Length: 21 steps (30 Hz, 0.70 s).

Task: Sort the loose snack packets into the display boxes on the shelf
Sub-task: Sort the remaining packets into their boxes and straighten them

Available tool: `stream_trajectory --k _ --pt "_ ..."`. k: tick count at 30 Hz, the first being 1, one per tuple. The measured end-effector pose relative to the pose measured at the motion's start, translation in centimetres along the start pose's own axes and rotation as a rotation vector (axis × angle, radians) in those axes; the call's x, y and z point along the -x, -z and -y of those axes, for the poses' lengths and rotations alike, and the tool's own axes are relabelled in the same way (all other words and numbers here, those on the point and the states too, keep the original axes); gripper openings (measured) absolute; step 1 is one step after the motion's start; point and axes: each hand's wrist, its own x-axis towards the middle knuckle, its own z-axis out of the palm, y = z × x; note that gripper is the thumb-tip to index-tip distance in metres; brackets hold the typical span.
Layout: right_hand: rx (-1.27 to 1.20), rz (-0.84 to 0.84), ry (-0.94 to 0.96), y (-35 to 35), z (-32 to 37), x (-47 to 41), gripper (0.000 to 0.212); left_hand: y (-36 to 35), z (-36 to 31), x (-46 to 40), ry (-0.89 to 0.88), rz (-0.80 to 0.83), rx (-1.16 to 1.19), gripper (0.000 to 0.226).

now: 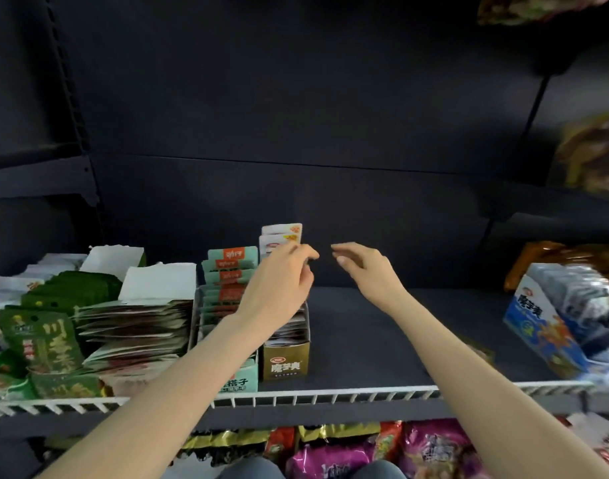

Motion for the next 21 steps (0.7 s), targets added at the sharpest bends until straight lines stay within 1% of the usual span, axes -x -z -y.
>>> stream_trajectory --k 3,6,9,13,15,17,19,21 --pt "0.049 -0.044 -0.113 2.0 -3.3 2.2 0.027 -3.3 -2.5 -0.2 -0.045 0.094 0.075 0.026" --pt "0.178 -0.061 -0.296 3.7 -7.3 4.2 0.029 -8.1 -4.5 -0.3 0.017 0.291 0.145 0.029" --pt "0.349 0.04 -0.521 4.9 -11.3 6.0 0.042 -13.0 -5.7 -0.5 0.141 0.479 0.225 0.035" --pt "0.543 0.226 -0.726 5.2 -15.4 7.5 0.057 -17.8 -6.8 -0.7 0.317 0.617 0.286 0.041" --pt "0.611 0.333 -0.729 5.1 -16.0 7.6 0.054 -19.6 -7.2 -0.9 0.422 0.653 0.325 0.04" --pt "0.538 0.301 -0.669 4.9 -15.9 7.1 0.045 -21.3 -7.4 -1.2 0.519 0.667 0.38 0.033" --pt "0.426 0.237 -0.595 4.7 -15.5 6.4 0.041 -22.4 -7.5 -1.5 0.598 0.652 0.446 0.03" --pt "0.413 0.271 -0.555 4.6 -15.2 6.0 0.041 -22.9 -7.1 -1.9 0.641 0.606 0.44 0.029"
